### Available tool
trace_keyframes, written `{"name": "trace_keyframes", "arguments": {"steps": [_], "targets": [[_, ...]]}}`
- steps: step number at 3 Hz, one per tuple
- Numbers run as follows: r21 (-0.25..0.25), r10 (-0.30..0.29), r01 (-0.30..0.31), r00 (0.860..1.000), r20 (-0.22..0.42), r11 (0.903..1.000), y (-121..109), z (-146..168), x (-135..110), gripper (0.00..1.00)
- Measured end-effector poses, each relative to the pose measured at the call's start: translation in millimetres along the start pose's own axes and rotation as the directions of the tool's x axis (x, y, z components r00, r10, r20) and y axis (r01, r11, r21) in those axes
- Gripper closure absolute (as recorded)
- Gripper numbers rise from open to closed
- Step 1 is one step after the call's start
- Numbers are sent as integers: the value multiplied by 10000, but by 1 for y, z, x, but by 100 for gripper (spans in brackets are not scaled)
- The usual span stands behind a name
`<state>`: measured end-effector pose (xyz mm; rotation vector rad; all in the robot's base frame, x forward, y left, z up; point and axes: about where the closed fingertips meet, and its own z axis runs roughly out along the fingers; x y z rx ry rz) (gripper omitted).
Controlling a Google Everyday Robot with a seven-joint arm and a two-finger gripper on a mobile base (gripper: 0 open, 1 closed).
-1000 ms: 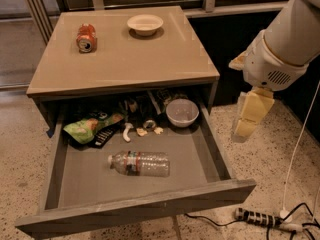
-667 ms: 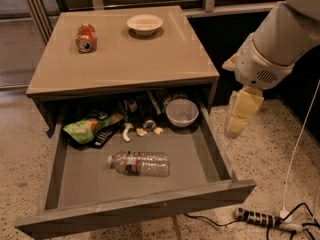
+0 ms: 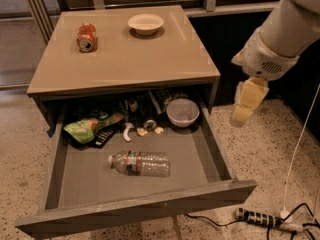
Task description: Pick water bottle from top drawer and place on counter
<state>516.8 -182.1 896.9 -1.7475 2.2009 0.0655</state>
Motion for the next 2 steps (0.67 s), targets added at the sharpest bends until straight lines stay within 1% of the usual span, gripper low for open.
{"name": "trace_keyframes", "arguments": {"steps": [1, 2], "targets": [[599, 553, -558, 9984, 92, 9966, -13, -28, 17, 0], [407, 277, -291, 9990, 346, 9987, -5, -25, 7, 0]]}}
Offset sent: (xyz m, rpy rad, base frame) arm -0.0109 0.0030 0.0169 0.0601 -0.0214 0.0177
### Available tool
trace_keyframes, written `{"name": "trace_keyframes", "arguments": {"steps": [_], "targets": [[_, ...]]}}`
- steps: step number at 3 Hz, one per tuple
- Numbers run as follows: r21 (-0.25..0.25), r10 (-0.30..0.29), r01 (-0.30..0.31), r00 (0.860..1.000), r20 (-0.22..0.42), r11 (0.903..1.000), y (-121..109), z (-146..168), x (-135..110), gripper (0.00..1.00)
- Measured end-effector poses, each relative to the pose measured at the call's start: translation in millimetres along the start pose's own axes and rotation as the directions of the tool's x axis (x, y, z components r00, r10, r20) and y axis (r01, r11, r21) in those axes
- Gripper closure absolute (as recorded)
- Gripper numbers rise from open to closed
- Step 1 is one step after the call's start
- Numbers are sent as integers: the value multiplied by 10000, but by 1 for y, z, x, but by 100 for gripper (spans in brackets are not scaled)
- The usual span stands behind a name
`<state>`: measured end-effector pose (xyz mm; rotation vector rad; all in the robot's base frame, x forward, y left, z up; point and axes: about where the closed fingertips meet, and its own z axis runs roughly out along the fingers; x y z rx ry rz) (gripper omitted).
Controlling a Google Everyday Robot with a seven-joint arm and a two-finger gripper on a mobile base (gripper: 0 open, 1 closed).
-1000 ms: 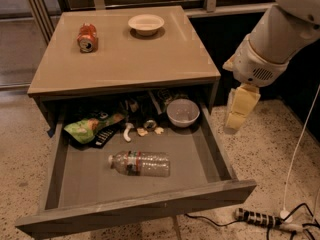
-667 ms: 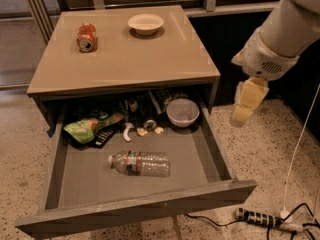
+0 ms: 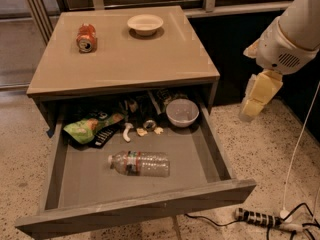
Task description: Pick water bottle from top drawer and place on counter
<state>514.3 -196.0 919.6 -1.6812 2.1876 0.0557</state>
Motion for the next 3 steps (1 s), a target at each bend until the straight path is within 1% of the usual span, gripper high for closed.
{"name": "trace_keyframes", "arguments": {"steps": [1, 2, 3], "targets": [[-653, -607, 619, 9979, 203, 9959, 22, 21, -18, 0], [-1208, -1234, 1267, 9917, 349, 9846, 42, 39, -35, 0], [-1508, -1556, 1616, 9865, 507, 9753, 56, 51, -45, 0]]}}
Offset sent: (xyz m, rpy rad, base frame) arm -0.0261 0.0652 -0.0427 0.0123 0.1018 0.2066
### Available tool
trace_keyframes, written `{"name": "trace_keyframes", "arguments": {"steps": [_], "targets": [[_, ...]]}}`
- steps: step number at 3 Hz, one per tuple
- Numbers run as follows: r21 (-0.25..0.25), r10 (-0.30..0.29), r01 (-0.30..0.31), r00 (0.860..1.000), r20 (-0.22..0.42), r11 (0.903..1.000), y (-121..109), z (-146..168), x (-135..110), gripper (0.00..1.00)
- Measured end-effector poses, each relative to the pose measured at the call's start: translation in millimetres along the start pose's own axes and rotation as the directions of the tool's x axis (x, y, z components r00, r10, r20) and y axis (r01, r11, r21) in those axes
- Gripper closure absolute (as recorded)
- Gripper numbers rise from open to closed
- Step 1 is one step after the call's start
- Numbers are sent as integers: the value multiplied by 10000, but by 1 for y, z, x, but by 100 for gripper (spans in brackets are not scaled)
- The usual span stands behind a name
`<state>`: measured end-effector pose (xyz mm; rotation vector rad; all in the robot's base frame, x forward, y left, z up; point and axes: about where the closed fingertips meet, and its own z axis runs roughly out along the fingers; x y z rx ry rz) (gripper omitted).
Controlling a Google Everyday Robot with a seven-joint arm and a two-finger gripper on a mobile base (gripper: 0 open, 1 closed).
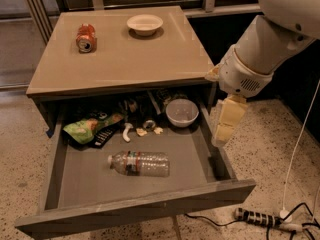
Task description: Pick water bottle from top drawer and place on counter
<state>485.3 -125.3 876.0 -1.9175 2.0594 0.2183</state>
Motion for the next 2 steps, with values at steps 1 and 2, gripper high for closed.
{"name": "trace_keyframes", "arguments": {"steps": [1, 2], "targets": [[23, 6, -6, 10000, -7, 10000, -1, -1, 0, 0], [-519, -306, 317, 9993, 202, 9982, 6, 22, -12, 0]]}}
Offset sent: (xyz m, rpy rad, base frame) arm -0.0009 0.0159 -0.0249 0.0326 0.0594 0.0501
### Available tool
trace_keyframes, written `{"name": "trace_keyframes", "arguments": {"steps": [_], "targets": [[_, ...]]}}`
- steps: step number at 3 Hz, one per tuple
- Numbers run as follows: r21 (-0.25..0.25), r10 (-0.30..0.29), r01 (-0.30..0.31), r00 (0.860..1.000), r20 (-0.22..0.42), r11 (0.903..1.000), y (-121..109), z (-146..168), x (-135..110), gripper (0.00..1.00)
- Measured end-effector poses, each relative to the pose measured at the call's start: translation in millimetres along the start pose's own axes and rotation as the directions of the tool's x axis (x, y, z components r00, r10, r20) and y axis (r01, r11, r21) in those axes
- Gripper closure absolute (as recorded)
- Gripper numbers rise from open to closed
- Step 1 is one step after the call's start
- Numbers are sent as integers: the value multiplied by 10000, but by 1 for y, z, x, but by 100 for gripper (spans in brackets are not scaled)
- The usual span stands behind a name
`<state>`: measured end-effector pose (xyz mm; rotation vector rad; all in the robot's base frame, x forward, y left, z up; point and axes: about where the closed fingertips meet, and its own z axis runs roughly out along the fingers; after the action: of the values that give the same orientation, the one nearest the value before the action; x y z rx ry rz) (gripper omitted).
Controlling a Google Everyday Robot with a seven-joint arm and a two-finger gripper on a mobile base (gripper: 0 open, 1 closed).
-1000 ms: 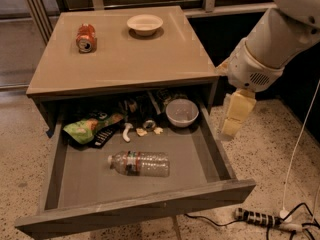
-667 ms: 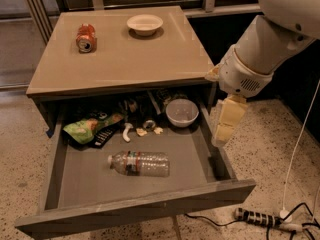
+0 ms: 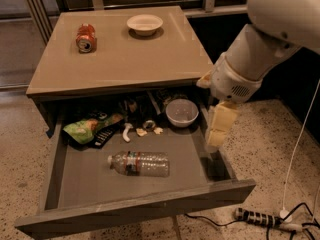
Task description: Pick water bottle from top drawer and place on counter
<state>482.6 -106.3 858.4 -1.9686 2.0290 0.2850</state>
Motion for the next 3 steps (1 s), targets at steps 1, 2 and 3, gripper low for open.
{"name": "trace_keyframes", "arguments": {"steps": [1, 2, 3], "targets": [[-672, -434, 438, 9990, 70, 9968, 13, 30, -16, 0], [-696, -445, 448, 9990, 62, 9966, 14, 31, -17, 0], [-655, -285, 297, 9994, 185, 9974, 5, 30, -12, 0]]}}
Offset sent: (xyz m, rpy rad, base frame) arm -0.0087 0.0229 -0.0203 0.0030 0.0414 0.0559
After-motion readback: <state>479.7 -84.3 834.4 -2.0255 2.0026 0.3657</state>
